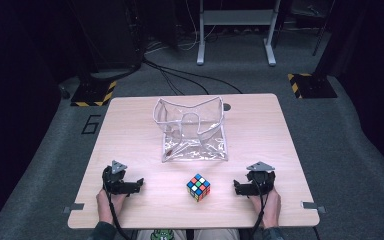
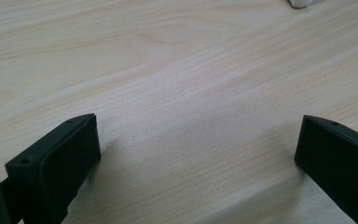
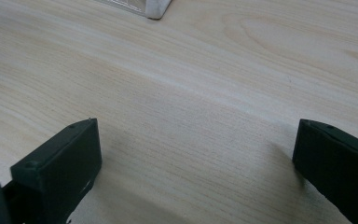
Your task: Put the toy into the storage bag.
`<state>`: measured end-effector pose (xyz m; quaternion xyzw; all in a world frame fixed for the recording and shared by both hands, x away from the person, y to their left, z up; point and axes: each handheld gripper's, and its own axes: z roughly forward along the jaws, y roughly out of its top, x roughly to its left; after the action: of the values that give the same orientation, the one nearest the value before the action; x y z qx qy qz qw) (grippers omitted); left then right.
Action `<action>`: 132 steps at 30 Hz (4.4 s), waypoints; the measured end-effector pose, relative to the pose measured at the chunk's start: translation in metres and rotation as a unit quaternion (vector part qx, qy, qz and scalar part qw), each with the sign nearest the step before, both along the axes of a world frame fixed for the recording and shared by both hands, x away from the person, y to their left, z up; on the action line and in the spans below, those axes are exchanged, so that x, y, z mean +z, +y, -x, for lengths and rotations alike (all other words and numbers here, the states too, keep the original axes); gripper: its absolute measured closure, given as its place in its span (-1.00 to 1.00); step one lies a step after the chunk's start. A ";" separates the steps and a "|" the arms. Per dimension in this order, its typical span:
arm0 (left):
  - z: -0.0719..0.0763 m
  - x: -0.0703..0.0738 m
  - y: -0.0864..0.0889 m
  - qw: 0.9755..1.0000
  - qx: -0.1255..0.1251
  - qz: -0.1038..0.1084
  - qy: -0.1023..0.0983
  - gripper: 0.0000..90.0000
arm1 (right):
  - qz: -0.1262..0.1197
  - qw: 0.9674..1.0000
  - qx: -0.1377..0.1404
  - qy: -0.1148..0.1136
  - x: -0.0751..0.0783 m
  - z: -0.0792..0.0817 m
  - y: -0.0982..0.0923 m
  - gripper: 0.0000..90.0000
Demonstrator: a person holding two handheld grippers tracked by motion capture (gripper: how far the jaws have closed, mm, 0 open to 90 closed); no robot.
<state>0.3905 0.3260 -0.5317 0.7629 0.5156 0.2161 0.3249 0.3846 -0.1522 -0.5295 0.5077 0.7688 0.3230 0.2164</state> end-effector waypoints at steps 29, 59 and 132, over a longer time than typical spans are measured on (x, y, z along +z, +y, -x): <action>0.006 0.000 0.001 1.000 0.022 -0.001 0.000 -1.00 | -0.010 0.999 0.034 0.003 0.027 0.021 0.000 -1.00; -0.002 0.000 0.000 1.000 0.020 -0.001 -0.003 -0.99 | -0.049 0.997 0.051 -0.014 0.047 0.026 0.029 -1.00; -0.002 0.000 0.000 1.000 0.023 -0.002 -0.003 -0.98 | 0.004 0.984 0.175 0.035 0.019 0.027 0.132 -0.26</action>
<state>0.3927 0.3260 -0.5315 0.7506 0.5317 0.2275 0.3197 0.3574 -0.0204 -0.5101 0.3755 0.8542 0.3348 0.1314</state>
